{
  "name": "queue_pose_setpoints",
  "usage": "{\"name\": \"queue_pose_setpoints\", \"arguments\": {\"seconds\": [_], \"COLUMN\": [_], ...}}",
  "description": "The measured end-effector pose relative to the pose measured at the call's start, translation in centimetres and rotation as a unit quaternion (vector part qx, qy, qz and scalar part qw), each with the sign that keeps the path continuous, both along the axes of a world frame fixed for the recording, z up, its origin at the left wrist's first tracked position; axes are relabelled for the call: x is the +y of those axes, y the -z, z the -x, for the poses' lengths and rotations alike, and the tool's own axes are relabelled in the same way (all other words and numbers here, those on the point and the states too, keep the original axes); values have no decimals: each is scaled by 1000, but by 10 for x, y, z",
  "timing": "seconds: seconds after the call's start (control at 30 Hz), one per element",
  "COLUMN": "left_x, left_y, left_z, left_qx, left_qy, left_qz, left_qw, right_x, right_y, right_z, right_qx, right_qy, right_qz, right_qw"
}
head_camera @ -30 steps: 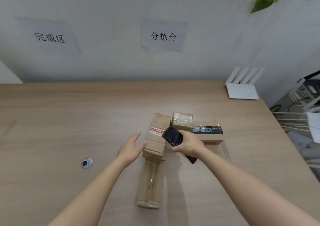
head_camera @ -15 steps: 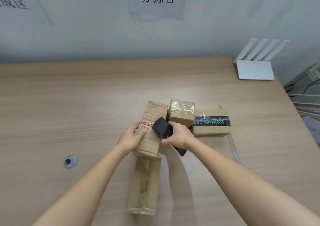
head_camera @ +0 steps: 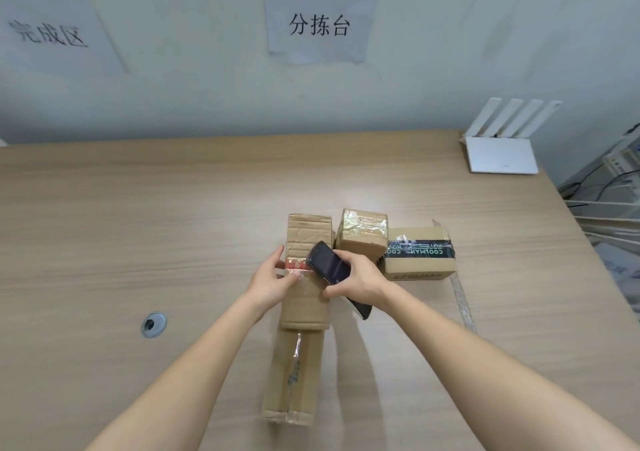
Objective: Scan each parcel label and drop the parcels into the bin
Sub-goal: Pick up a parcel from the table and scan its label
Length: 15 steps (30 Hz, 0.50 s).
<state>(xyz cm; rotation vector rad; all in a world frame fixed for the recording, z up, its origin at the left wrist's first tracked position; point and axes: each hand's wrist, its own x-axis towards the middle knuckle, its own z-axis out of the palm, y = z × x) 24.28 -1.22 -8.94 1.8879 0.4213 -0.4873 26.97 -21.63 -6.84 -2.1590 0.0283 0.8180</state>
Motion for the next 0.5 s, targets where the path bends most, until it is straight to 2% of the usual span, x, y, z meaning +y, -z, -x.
{"name": "queue_pose_setpoints", "arguments": {"seconds": [0.17, 0.33, 0.5], "left_x": [-2, -7, -13], "left_y": [-50, -115, -187], "left_z": [10, 18, 42], "left_qx": [-53, -55, -108], "left_qy": [-6, -88, -125], "left_qz": [8, 90, 146], "left_qw": [999, 991, 975], "right_x": [-1, -2, -2], "right_y": [-58, -117, -187], "right_z": [16, 28, 47], "right_qx": [-41, -81, -113], "right_qy": [26, 55, 89], "right_qz": [-52, -102, -145], "right_qw": [997, 990, 979]}}
